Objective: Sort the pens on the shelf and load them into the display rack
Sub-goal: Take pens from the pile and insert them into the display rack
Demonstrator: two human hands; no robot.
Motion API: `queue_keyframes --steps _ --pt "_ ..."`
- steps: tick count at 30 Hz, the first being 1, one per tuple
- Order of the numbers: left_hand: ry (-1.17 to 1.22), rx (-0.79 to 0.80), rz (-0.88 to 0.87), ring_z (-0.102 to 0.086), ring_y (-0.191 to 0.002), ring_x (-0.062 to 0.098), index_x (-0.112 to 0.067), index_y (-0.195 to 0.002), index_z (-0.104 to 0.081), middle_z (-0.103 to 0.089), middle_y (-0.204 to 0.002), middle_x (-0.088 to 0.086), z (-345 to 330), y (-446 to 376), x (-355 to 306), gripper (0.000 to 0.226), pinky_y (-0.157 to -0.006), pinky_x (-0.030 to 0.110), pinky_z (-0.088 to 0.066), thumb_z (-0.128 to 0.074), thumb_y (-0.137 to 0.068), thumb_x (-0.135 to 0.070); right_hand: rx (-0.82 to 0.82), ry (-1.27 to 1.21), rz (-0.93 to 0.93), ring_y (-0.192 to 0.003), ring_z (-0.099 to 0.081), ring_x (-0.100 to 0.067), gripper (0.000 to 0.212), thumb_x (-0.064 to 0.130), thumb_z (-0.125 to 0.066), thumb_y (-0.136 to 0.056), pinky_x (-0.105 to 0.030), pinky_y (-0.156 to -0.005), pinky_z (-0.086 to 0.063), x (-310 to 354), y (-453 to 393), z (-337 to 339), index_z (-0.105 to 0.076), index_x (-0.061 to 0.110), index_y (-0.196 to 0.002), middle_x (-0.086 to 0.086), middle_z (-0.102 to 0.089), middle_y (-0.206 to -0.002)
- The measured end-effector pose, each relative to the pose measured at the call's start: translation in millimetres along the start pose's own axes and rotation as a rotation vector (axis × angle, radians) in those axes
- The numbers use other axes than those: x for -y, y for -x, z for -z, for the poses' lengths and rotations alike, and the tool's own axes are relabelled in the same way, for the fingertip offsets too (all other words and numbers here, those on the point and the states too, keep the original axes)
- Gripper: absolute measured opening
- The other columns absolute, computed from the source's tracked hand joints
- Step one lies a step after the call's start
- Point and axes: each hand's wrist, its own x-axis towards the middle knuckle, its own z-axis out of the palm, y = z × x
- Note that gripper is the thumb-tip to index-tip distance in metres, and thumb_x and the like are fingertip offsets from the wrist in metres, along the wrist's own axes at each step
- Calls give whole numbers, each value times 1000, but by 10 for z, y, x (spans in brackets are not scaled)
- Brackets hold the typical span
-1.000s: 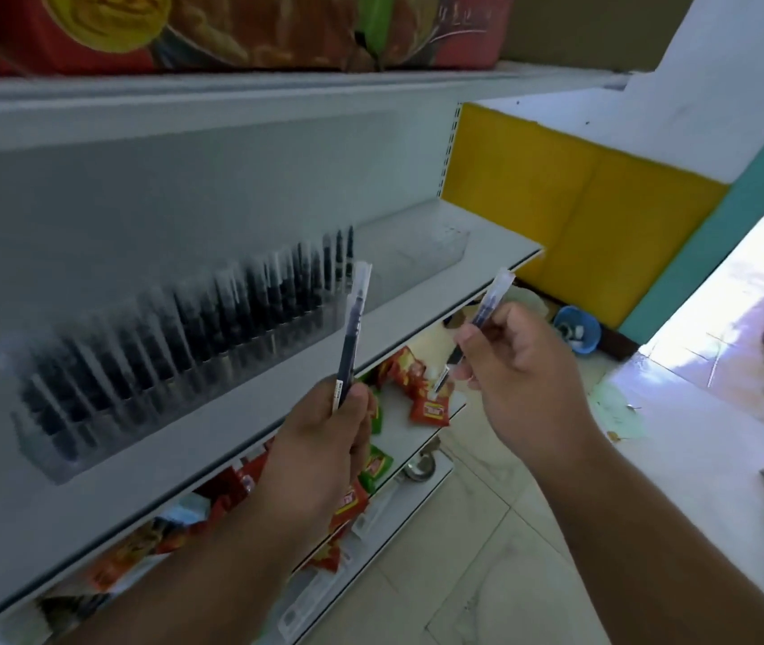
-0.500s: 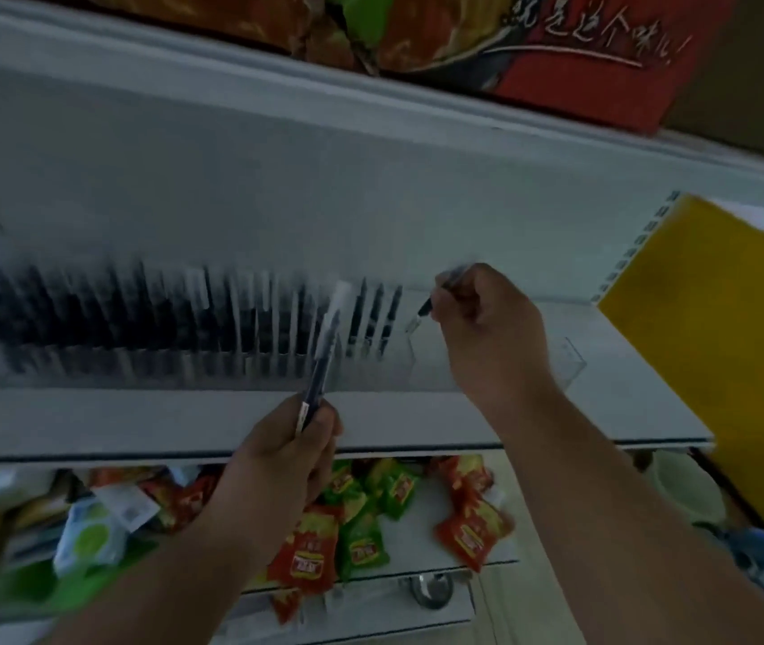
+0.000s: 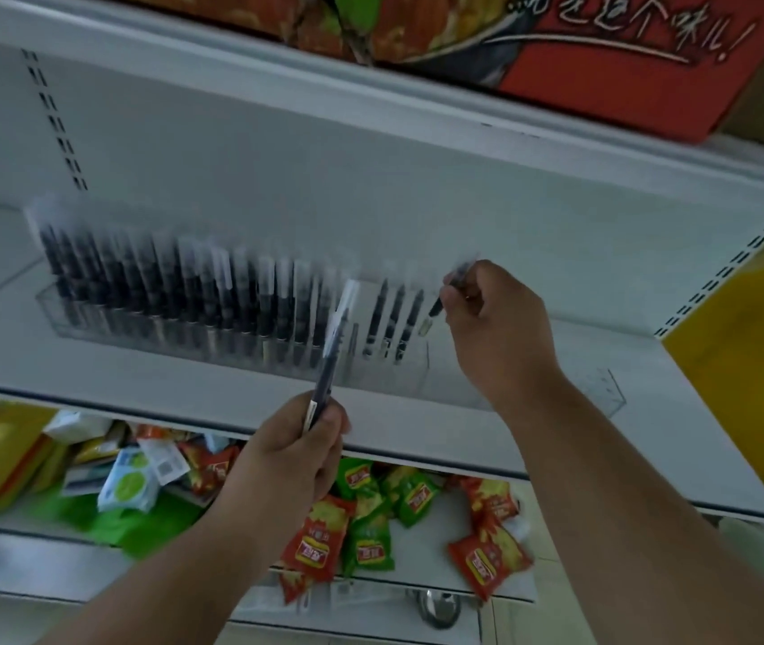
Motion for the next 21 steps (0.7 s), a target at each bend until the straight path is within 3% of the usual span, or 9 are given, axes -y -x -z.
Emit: queue_keyframes --steps 2,5,8,12,15,18,21 --pt "-22 28 -4 -20 -52 14 -24 -62 -60 -28 -60 0 2 -47 -10 47 -48 25 -16 -42 -104 -13 57 39 -21 -68 -52 0 11 29 -55 -98 -15 -55 -36 -13 2 6 -57 24 -88 10 -59 -79" --pt "-62 71 -8 -20 -50 13 -23 -63 -59 -28 -59 -1 9 -85 -17 45 -43 23 -20 -42 -104 -15 132 102 -76 -60 -47 -1 29 30 -55 -98 -10 -46 -27 -35 -24 -58 -44 31 -71 13 -51 -69" --pt "-79 61 14 -22 -49 12 -24 -62 -59 -29 -59 0 41 -69 -5 46 -43 21 -22 -42 -104 -15 201 140 -118 -69 -55 -11 20 32 -56 -97 -20 -51 -33 -74 3 -203 -53 24 -79 9 -56 -74" --pt "-36 62 26 -25 -57 14 -22 -65 -63 -33 -67 4 13 -68 -16 43 -57 28 -21 -46 -103 -15 64 30 -164 -82 -57 -10 21 39 -63 -92 -23 -61 -37 -99 110 -206 -59 22 -105 9 -61 -93" --pt "0 96 26 -24 -54 13 -14 -71 -61 -32 -62 1 -42 -84 -31 37 -49 24 -19 -45 -104 -16 -1 -61 -186 -74 -56 0 11 40 -61 -92 -15 -56 -36 -28 267 -79 -60 29 -95 15 -60 -85" --pt "-27 197 15 -24 -47 14 -5 -81 -57 -33 -57 2 -157 -98 -55 31 -44 24 -18 -42 -104 -19 220 -344 -178 -61 -55 1 12 34 -61 -93 -16 -59 -44 86 424 21 -66 31 -83 10 -67 -81" --pt "-77 286 4 -25 -45 15 -2 -87 -57 -37 -57 2 -299 -103 -39 30 -46 27 -17 -40 -103 -22 407 -593 -195 -54 -53 -11 15 21 -62 -95 -20 -52 -40 117 506 63 -67 15 -82 -4 -63 -64"
